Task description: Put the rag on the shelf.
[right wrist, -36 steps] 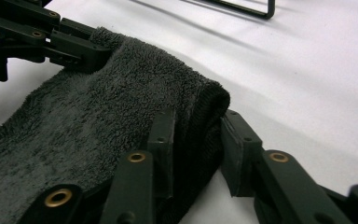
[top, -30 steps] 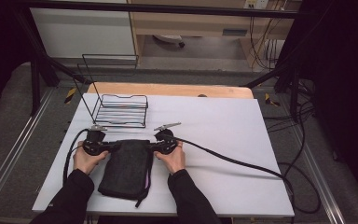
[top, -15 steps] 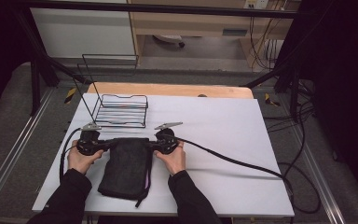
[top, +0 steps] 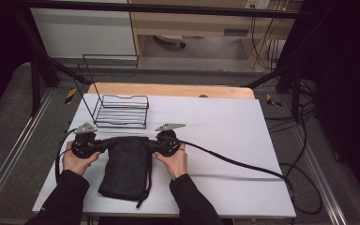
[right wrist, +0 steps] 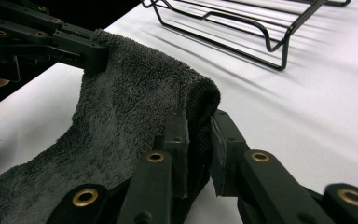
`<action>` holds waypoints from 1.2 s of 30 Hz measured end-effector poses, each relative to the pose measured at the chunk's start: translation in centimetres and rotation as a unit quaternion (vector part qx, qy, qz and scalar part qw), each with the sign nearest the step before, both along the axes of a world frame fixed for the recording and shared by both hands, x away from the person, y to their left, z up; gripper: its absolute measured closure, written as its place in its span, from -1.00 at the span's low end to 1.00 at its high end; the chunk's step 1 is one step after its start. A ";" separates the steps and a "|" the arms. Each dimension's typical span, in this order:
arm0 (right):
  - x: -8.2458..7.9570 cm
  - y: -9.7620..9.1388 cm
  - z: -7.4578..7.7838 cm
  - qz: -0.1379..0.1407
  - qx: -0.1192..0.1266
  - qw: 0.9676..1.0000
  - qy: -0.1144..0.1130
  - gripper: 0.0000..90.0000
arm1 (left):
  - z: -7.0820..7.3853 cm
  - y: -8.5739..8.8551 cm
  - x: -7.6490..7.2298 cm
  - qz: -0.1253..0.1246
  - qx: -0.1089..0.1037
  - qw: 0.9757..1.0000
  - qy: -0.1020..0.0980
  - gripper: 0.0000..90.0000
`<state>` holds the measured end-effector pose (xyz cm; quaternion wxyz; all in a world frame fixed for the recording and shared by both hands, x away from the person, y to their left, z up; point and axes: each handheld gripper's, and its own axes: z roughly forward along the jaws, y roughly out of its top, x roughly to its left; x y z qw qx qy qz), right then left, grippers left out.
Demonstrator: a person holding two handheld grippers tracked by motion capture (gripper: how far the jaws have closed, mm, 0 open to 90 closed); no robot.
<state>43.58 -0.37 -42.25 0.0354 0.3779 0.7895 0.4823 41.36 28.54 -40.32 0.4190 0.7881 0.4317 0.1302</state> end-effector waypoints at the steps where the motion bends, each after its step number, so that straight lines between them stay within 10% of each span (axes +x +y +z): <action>1: -0.1 0.0 0.1 0.001 -0.001 1.000 -0.002 0.76 | 0.1 0.0 -0.1 0.000 0.000 1.000 -0.002 0.80; 36: -2.0 -0.2 4.1 0.002 0.023 0.997 -0.074 0.77 | 3.9 0.5 -2.3 0.004 -0.020 0.997 -0.069 0.80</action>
